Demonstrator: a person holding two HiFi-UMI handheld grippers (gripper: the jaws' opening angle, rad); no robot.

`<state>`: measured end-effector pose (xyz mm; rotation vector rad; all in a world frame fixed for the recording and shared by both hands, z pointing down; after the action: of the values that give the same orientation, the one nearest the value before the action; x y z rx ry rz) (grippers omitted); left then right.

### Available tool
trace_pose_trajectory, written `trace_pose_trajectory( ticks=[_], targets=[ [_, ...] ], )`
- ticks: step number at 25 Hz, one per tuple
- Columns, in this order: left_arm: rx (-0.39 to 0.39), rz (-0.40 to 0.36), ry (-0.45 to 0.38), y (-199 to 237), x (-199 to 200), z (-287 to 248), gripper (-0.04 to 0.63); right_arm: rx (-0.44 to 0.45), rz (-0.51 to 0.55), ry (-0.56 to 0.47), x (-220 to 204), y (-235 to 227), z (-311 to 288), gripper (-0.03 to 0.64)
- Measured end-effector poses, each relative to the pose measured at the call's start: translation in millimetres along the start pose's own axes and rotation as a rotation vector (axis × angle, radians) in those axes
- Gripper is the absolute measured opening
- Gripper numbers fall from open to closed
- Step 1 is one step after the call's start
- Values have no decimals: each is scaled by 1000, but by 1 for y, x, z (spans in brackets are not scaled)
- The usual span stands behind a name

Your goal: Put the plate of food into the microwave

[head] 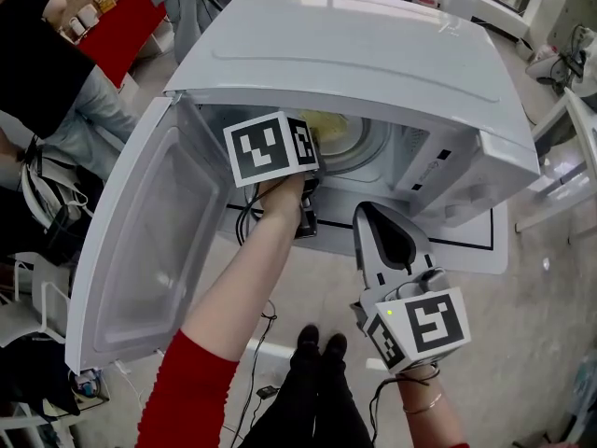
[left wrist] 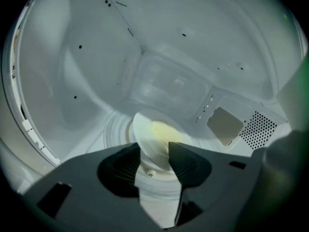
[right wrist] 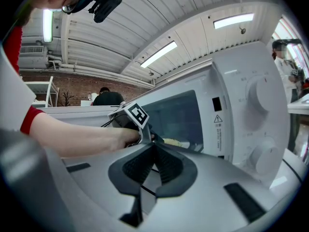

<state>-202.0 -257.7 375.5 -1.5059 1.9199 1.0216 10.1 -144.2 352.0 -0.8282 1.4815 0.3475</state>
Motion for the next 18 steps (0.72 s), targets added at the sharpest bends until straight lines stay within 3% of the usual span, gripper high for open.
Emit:
trace_pose_trajectory(
  ticks=[10,13,18],
  targets=[
    [114,-189,-20,0,-4,0,233,5,-3,-1,0,-3,0,15],
    [108,-190,-39,1,-6,2,233,6,-4,2,-1,-4,1,15],
    [29,-150,-112,3,-1,17,225,8,0,9,-4,-6,1,15]
  ],
)
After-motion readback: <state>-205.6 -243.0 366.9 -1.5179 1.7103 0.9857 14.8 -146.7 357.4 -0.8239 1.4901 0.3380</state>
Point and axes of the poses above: the fingertips, and each gripper's own axes: z backward along the fingers, y to its left, x out of its top, the point moved 10 cm from there along z, backward along the fingers, and after that the axes turned 6 degrees about -z, right-handed, at the moved point
